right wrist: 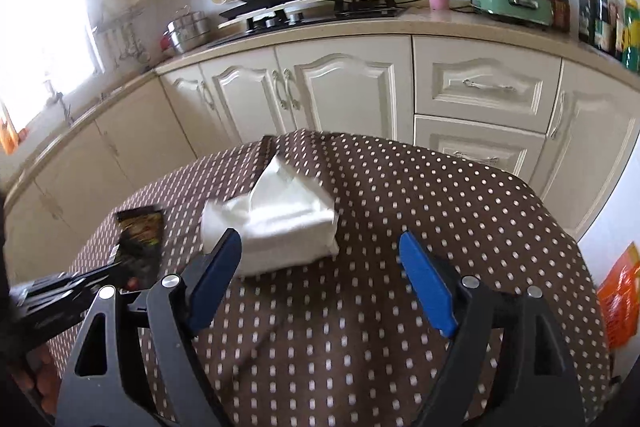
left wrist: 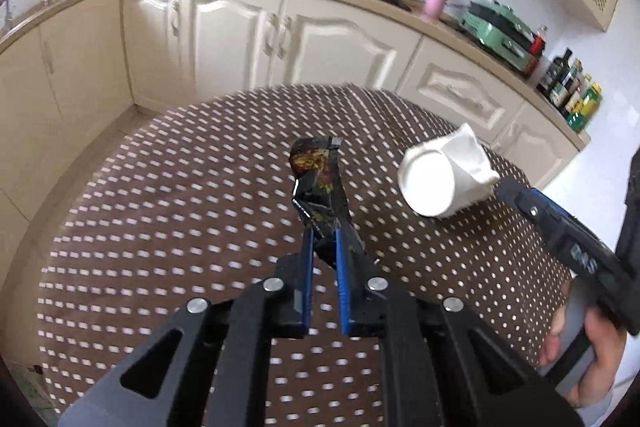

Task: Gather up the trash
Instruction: 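Grasp the dark snack wrapper with the left tool while the right tool grasps the white paper cup, then carry the dark wrapper and white cup over the blue bin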

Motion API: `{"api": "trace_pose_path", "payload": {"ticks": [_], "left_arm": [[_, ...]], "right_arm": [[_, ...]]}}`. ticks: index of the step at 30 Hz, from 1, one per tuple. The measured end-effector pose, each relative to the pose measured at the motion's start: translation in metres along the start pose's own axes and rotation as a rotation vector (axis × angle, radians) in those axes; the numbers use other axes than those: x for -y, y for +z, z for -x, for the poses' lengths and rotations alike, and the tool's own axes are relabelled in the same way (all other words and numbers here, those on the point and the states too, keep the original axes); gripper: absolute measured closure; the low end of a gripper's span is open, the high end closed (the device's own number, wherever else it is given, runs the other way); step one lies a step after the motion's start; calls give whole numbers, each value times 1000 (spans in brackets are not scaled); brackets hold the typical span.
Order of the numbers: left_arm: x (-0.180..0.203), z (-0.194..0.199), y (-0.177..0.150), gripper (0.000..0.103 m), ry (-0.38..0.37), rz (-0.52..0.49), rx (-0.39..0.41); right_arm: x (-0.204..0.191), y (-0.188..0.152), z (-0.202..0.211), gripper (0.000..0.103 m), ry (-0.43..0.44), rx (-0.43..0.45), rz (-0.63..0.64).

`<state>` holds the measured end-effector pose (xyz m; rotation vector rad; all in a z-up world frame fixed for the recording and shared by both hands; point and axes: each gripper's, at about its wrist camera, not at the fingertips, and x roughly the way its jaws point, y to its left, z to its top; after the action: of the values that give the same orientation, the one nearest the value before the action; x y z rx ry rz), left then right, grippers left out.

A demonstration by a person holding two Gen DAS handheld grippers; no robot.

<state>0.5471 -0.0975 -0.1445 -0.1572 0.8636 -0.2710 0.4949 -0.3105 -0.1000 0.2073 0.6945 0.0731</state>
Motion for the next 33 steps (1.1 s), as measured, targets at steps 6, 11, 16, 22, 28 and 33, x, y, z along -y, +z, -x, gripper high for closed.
{"api": "trace_pose_path", "payload": {"ticks": [6,11,16,22,28,33], "left_arm": [[-19,21,10,93,29,30,68],[-27,32,11,93,25,32,80],[-32,44,6,93,7,36,86],[-43,77,-7,93,-16,43,109],[-73,133,-34,93,-7,76,156],[-122,189,-67,93,40,105,185]], "right_arm": [[12,18,-26,25,45,-18,-119],[15,16,-45,62,112,-105,-155],[1,12,-23,89,141,-91,-122],[-48,3,28,98,159,-27,14],[-114,-9,72,98,239,29,109],[-197,-39,96,98,347,35,203]]}}
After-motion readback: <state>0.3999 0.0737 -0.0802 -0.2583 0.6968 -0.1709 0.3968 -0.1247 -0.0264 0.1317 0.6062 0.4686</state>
